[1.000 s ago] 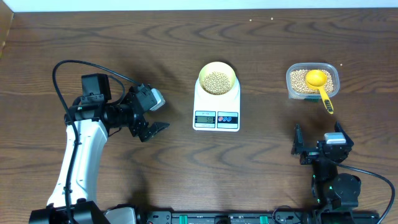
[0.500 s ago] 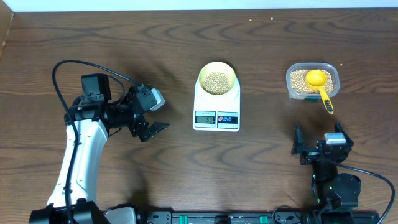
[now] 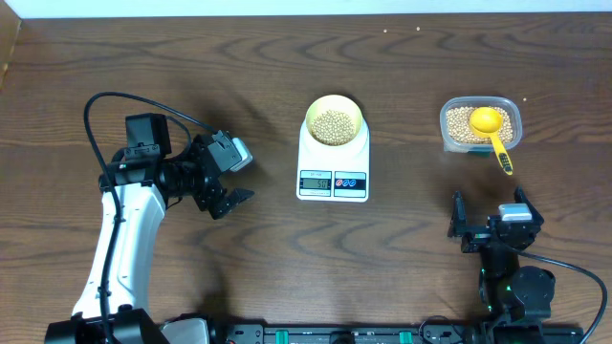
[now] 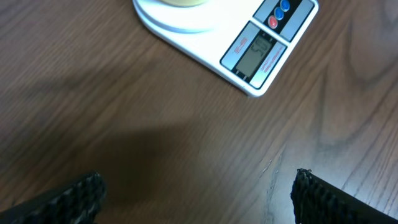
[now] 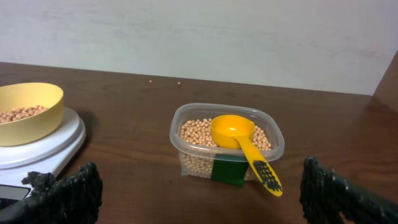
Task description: Scoop item into bowl and weigh 50g on scale
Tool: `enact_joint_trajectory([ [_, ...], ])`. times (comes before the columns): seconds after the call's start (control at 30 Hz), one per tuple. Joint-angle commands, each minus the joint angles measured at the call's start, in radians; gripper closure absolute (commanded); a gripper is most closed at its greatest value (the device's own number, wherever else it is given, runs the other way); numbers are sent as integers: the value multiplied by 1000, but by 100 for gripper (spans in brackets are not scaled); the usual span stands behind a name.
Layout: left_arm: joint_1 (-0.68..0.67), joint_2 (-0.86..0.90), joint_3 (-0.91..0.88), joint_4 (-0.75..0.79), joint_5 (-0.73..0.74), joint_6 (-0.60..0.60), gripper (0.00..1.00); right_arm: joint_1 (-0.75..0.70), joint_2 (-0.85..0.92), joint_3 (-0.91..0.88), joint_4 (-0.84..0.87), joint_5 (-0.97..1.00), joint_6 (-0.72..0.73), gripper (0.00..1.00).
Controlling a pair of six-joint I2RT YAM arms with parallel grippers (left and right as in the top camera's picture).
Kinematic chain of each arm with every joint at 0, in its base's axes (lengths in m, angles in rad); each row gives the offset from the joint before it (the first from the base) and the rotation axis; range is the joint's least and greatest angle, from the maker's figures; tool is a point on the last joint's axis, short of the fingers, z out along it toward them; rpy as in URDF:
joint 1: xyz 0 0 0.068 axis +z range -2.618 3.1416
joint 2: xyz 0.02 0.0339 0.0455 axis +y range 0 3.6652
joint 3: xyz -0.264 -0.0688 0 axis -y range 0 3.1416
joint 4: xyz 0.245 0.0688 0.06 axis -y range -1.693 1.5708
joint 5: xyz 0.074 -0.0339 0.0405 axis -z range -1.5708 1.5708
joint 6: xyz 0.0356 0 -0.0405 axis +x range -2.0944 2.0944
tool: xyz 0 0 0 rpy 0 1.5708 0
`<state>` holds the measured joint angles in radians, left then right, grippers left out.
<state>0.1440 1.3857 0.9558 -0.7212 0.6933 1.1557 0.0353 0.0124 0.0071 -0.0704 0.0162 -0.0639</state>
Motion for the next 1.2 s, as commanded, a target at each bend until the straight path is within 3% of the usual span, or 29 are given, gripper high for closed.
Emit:
enact_joint_trajectory([
  [0.0,3,6,-10,-3,-30,-2,2,6,-5,-2,-4,7,-9,1],
  [0.23,4,3,-12,50,-118,-42,2,6,-5,-2,-4,7,-9,1],
  [0.3,5,-3,-14,109,-180,-135,2,6,-5,-2,-4,7,-9,1],
  [0.57,6,-115,-132,480,-416,-745,2,6,-5,-2,-4,7,-9,1],
  [0.77,5,-267,-303,718,-559,-985,3,6,-5,-2,-4,7,-9,1],
  [1.17,5,-663,-690,994,-573,-1001,2,6,-5,-2,-4,7,-9,1],
])
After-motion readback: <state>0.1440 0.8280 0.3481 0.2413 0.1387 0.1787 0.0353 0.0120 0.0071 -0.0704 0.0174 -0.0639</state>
